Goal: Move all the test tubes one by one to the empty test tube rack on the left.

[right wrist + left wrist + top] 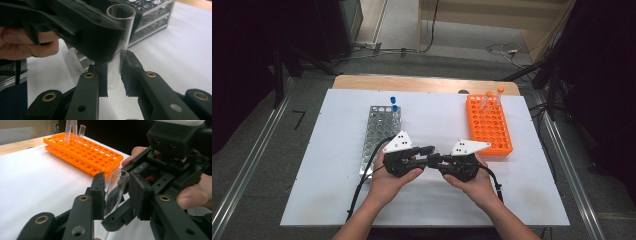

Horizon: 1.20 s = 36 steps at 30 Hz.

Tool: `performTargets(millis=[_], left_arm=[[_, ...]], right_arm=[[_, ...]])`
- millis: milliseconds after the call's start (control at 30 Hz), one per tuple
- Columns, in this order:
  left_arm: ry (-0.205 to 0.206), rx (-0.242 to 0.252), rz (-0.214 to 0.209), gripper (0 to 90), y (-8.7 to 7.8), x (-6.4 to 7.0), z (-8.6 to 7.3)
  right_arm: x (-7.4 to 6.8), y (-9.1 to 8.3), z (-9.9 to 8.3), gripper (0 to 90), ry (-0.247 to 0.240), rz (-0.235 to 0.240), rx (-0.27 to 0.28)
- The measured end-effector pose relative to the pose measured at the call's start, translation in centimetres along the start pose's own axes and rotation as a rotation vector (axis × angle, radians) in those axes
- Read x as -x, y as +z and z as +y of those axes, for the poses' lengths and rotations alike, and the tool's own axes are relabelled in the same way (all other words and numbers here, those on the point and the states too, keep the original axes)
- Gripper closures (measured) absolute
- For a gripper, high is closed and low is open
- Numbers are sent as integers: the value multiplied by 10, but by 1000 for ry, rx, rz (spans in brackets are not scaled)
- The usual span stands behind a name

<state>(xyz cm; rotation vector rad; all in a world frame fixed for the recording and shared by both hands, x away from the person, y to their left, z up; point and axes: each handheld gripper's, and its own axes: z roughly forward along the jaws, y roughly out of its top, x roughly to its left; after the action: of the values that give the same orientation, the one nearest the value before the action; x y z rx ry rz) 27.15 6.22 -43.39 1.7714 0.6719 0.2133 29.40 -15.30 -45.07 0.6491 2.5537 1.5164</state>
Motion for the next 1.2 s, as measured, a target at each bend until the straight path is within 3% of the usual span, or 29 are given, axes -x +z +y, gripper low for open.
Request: performTargets(millis=[233,467,667,833,967,1033,1167,1200], left_arm=[[12,0,-7,737,0,0,0],[50,6,23,765,-3,2,-1],[49,20,20,771,-4,2,0],[20,37,18,771,-5,-2,1],[9,40,34,771,-8,-7,2],[9,44,48,771,-10,-10,4],[2,58,74,771,-18,-16,8],[2,60,79,771,-19,-18,9]], right_arm=[[-1,1,1,736,3,30,-9],[0,1,1,736,17,47,-9],[-2,-1,1,722,-4,38,-4],[-1,-9,1,461,-27,14,16],[4,-17,-1,381,-26,16,32],[9,-25,-6,272,-16,1,46],[13,-33,-11,187,-15,-21,51],[15,-39,-15,130,-14,-31,55]])
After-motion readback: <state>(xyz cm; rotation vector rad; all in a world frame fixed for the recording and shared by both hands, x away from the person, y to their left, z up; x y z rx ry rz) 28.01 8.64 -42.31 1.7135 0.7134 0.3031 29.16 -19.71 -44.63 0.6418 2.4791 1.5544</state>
